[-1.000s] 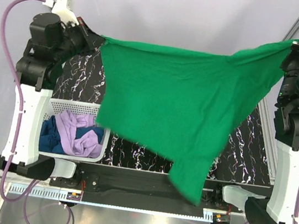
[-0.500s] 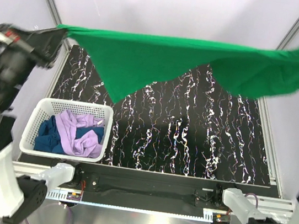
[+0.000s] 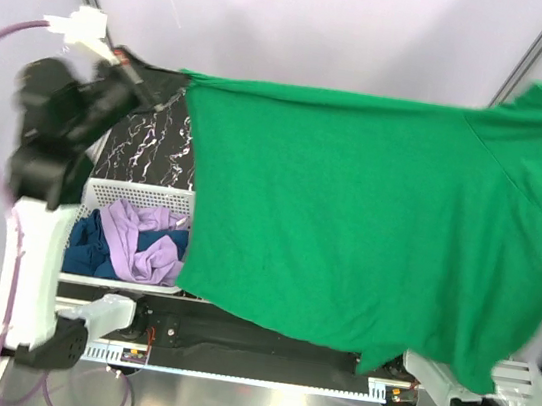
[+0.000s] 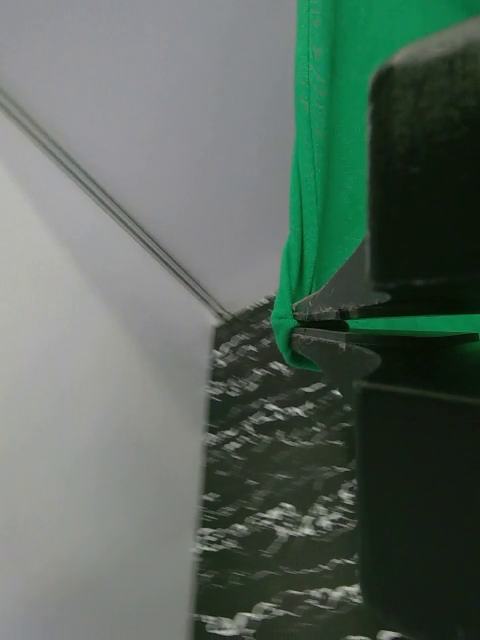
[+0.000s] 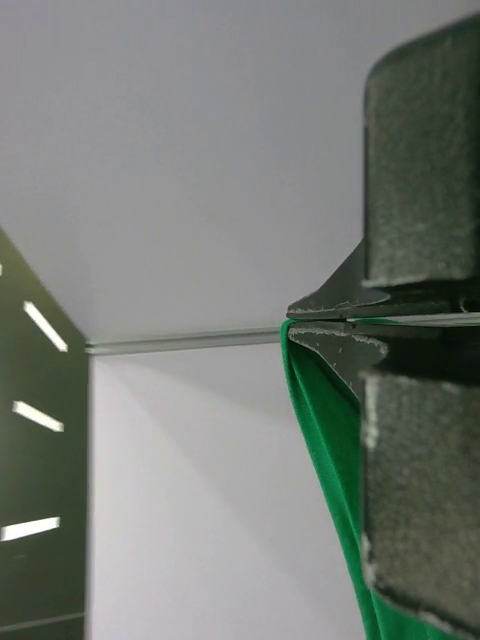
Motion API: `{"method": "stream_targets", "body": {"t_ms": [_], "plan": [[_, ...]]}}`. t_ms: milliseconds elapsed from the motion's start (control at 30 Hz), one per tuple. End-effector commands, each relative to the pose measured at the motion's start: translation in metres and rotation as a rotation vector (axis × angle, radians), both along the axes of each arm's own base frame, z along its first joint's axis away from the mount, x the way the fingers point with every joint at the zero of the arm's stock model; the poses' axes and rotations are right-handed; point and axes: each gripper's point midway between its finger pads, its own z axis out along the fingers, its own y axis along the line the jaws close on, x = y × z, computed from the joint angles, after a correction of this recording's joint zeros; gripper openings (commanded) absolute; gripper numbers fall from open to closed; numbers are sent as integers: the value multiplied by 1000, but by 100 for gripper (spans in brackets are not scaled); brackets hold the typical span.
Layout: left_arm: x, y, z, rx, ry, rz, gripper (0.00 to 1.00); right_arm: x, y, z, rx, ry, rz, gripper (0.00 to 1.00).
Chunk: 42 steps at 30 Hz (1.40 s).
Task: Fold and stack the t-shirts
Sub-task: Flatten the tshirt out, then fold the tshirt
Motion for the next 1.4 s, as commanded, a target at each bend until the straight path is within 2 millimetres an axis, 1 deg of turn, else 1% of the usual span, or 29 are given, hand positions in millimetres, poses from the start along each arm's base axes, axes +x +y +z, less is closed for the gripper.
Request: {"method": "stream_targets", "body": {"t_ms": [0, 67, 167, 200, 233, 300, 367, 400, 433, 467, 500, 533, 567, 600, 633, 667, 700, 733, 767, 800, 867, 900, 967, 1000, 1067, 1233, 1267, 1333, 1367], "plan": [[69, 2, -80, 46, 184, 47, 0, 130, 4, -52, 26, 223, -63, 0], [100, -1, -115, 60, 257, 46, 0, 167, 7, -78, 43, 277, -65, 0], [132, -9, -160, 62, 337, 16, 0, 229, 11, -141, 65, 384, -74, 0], [151, -12, -189, 72, 402, 10, 0, 253, 14, -173, 65, 430, -73, 0], [162, -11, -198, 88, 412, 14, 0, 266, 11, -192, 74, 458, -80, 0], [192, -11, -239, 108, 473, 34, 0, 309, 13, -256, 99, 570, -63, 0], [212, -13, -265, 127, 503, 30, 0, 339, 6, -307, 136, 645, -65, 0], [226, -15, -298, 139, 565, 23, 0, 350, 4, -329, 148, 672, -57, 0], [240, -17, -301, 143, 562, 16, 0, 360, 2, -345, 171, 689, -53, 0], [248, -19, -312, 147, 580, 4, 0, 378, -5, -375, 182, 743, -67, 0], [257, -21, -319, 151, 589, 1, 0, 387, -5, -384, 187, 758, -62, 0], [270, -22, -351, 158, 642, -3, 0, 397, -5, -393, 187, 774, -58, 0], [282, -25, -341, 151, 615, -9, 0, 410, -18, -415, 195, 811, -85, 0], [291, -26, -348, 150, 621, -12, 0, 421, -18, -413, 192, 805, -74, 0], [299, -27, -369, 151, 656, -11, 0, 435, -20, -435, 193, 848, -73, 0], [313, -26, -360, 147, 625, -7, 0, 443, -21, -442, 189, 866, -69, 0], [317, -27, -365, 141, 644, -14, 0, 453, -24, -436, 185, 853, -61, 0], [324, -29, -366, 132, 647, -17, 0, 465, -25, -457, 179, 894, -57, 0], [331, -27, -390, 126, 686, -18, 0, 472, -25, -463, 177, 909, -49, 0], [340, -29, -381, 114, 659, -28, 0, 482, -26, -458, 174, 897, -31, 0], [350, -28, -399, 96, 685, -25, 0, 496, -24, -486, 172, 958, -13, 0], [357, -29, -395, 81, 669, -24, 0, 504, -23, -480, 170, 948, 1, 0], [363, -26, -398, 62, 668, -21, 0, 512, -23, -498, 170, 984, 12, 0], [368, -23, -404, 53, 664, -17, 0, 517, -20, -496, 167, 981, 26, 0], [372, -18, -407, 29, 665, -4, 0, 519, -18, -505, 183, 1006, 41, 0], [379, -14, -411, -14, 661, -11, 0, 516, -13, -493, 243, 997, 71, 0], [379, -14, -410, -19, 662, -22, 0, 508, -11, -503, 265, 1042, 70, 0], [378, -15, -413, -27, 672, -35, 0, 497, -7, -492, 326, 1027, 89, 0], [377, -16, -412, -30, 674, -40, 0, 486, -6, -502, 350, 1063, 85, 0]]}}
